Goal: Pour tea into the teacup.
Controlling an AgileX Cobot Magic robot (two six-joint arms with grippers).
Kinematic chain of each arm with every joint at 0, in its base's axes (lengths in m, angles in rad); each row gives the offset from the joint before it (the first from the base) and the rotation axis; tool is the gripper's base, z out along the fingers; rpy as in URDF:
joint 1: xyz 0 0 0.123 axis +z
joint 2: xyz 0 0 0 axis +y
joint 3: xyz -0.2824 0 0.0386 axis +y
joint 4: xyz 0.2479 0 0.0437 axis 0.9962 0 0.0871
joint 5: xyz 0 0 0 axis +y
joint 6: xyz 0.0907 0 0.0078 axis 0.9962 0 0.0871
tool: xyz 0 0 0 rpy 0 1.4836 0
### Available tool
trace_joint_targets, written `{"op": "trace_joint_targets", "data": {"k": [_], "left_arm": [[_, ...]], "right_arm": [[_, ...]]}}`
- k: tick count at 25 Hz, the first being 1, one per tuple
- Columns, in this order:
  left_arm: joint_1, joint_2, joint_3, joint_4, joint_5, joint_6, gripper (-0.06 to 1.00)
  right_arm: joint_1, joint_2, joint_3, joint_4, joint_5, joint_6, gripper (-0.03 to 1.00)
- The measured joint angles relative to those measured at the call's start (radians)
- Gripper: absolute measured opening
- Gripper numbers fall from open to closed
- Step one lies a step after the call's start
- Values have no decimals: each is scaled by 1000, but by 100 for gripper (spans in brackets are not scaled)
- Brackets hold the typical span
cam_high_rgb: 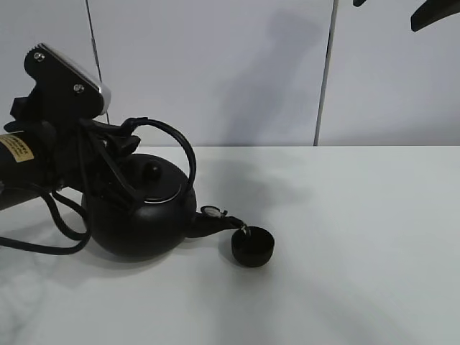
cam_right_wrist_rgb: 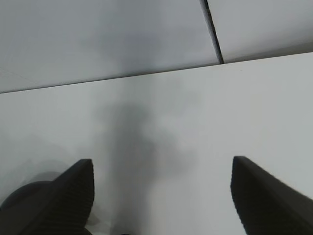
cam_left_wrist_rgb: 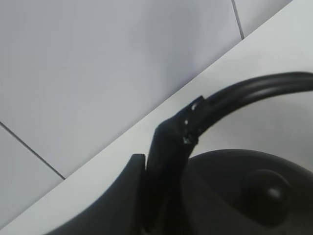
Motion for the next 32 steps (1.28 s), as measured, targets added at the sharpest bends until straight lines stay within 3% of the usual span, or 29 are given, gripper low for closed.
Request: {"op": "trace_joint_targets", "data": {"k": [17,25,32], "left_arm": [[0,0,0,-14,0,2,11],[0,-2,0,-11,0,-191,11],[0,-37,46,-21,-5,-252,11]], "right_arm": [[0,0,0,3,1,3,54],[0,0,0,3,1,3,54],[0,0,0,3,1,3,54]]}}
